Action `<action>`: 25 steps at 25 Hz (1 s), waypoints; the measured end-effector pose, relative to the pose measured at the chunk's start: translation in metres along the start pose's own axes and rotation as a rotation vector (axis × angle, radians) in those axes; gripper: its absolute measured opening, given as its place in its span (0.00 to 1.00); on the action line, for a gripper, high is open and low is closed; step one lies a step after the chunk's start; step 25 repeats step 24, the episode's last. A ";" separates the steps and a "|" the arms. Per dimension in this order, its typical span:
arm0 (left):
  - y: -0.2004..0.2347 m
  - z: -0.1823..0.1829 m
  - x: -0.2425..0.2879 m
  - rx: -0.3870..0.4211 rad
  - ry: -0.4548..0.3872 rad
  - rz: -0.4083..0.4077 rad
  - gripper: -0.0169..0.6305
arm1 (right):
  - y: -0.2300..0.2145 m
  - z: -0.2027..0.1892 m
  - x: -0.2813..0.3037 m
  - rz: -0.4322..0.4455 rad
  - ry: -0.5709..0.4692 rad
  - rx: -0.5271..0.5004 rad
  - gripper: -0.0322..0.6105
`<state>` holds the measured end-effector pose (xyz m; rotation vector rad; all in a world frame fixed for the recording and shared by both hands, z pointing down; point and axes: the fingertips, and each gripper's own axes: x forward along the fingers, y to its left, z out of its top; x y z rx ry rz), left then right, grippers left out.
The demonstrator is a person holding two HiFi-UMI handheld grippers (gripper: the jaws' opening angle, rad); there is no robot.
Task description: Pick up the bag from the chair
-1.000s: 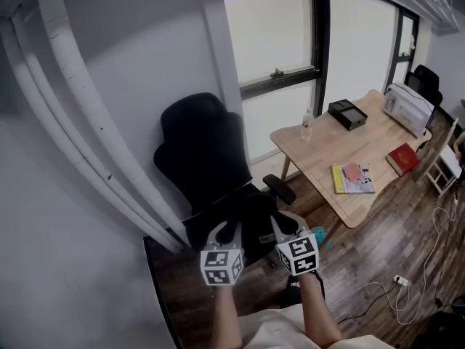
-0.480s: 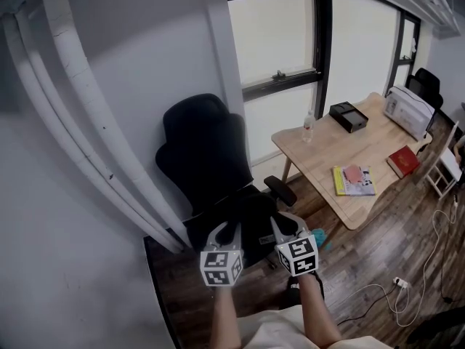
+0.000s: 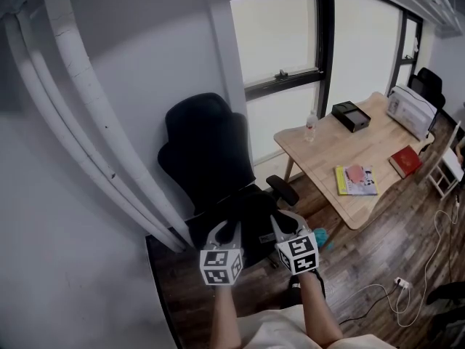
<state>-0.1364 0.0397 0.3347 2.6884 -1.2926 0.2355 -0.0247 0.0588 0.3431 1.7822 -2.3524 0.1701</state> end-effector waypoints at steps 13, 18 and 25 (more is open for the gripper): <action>-0.002 -0.005 0.002 -0.008 0.006 -0.003 0.09 | -0.001 -0.005 0.000 -0.003 0.009 0.005 0.12; -0.004 -0.006 0.003 -0.008 0.009 -0.006 0.09 | -0.003 -0.007 -0.002 -0.008 0.011 0.007 0.12; -0.003 -0.007 0.004 -0.010 0.007 -0.006 0.09 | -0.004 -0.007 -0.001 -0.012 0.011 0.009 0.12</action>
